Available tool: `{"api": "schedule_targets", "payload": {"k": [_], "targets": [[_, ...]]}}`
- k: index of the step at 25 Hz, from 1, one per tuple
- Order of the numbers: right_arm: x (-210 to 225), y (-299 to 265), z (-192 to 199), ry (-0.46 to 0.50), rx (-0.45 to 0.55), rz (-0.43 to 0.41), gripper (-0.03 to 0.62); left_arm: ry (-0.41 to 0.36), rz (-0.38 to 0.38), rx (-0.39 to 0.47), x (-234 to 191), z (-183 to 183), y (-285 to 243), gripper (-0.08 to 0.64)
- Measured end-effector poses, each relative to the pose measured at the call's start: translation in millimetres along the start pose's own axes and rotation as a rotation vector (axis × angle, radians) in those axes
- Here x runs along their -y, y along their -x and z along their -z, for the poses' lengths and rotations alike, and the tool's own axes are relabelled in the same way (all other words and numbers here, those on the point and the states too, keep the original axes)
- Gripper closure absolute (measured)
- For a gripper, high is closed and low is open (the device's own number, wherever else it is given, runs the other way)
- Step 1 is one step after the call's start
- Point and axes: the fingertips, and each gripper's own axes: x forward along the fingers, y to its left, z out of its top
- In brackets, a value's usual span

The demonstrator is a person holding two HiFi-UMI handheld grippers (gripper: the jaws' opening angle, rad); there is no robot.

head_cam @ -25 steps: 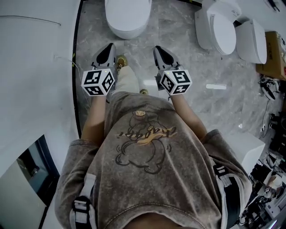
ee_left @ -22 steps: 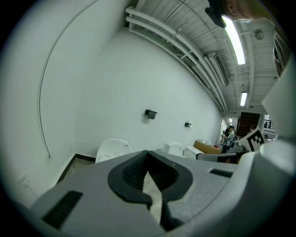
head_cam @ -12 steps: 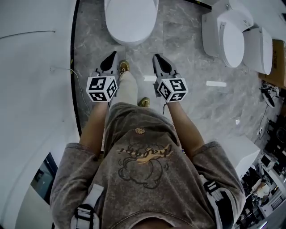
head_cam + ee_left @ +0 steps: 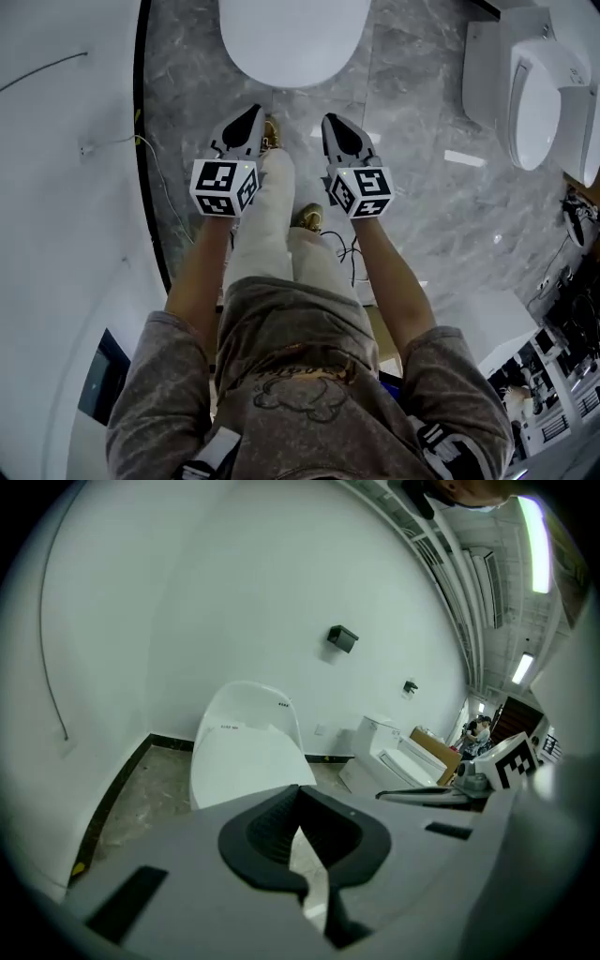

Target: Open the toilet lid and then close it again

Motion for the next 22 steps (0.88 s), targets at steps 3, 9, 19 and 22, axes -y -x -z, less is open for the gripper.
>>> {"api": "schedule_targets", "payload": {"k": [3, 9, 19, 22], "targets": [[16, -35, 35, -0.002, -0.051, 0.0, 0.565, -0.005, -0.008, -0.028, -22, 34, -35, 0.551], [46, -89, 95, -0.033, -0.098, 0.009, 0.565, 0.029, -0.049, -0.09, -63, 108, -88, 0.551], [61, -145, 146, -0.056, -0.146, 0.014, 0.565, 0.038, -0.034, -0.129, -93, 161, -142, 0.551], [61, -151, 143, -0.056, -0.134, 0.015, 0.565, 0.034, -0.017, -0.128, -93, 163, -149, 0.551]]}}
